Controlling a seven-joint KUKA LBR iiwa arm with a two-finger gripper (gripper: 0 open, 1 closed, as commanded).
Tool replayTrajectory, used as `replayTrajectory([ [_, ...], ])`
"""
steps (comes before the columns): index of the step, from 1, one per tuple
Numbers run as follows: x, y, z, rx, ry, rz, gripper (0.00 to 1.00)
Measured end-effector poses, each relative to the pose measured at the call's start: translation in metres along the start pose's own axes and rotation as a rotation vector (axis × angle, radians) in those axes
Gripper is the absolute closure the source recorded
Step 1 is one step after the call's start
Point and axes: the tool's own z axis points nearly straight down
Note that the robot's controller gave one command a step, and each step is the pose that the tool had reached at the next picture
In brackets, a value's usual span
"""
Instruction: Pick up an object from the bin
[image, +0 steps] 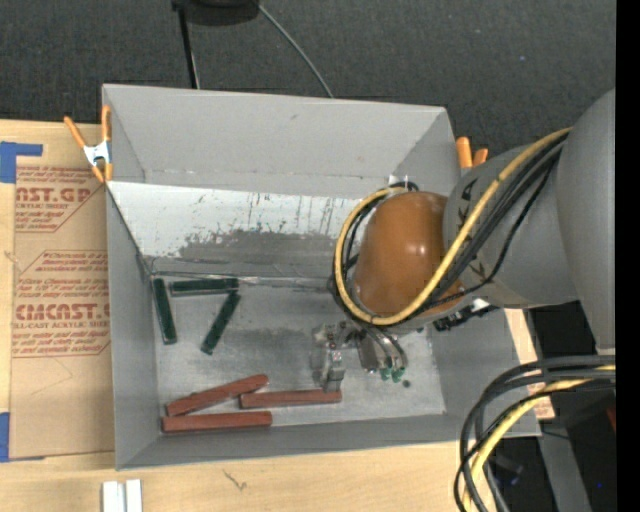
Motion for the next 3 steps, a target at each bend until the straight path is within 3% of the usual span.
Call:
replayTrajectory([
  [1, 0.016, 0.018, -0.121, 0.000, -0.015, -0.038, 0.00],
  [2, 0.017, 0.018, -0.118, 0.000, -0.009, -0.037, 0.00],
  [3, 0.011, 0.012, -0.076, 0.000, -0.014, -0.125, 0.00],
])
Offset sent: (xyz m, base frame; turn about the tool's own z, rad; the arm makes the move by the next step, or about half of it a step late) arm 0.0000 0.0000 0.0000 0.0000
